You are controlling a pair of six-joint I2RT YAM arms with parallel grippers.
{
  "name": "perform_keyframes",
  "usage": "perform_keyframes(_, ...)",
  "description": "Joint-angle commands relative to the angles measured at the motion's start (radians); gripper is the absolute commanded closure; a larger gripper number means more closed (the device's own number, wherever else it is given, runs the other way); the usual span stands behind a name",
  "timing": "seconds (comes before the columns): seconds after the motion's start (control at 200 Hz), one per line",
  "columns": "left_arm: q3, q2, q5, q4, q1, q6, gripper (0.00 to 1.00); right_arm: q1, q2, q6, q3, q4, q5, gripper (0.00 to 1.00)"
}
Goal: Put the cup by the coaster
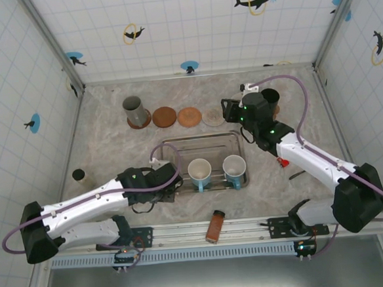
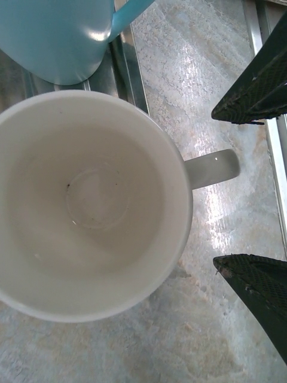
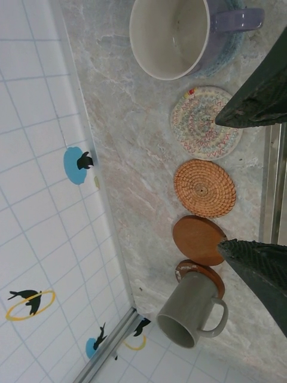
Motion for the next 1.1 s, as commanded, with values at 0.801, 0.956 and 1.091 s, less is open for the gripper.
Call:
perform_keyframes(0.801, -0.101, 0.087, -0.059, 0.174, -0.007, -0.051, 0.59, 0.019, 0.072, 0.006, 0.082, 0.016, -0.009, 0.48)
perform_keyframes(0.956, -0.107, 0.095, -0.064, 0.178, -0.007, -0.056, 0.66, 0.019, 0.076, 0.006, 0.084, 0.017, -0.009, 0.48)
perform_keyframes(1.091, -0.113, 0.099, -0.062, 0.185, -0.007, -0.057, 0.71, 0.020, 0.081, 0.006, 0.088, 0.015, -0.010, 0.48)
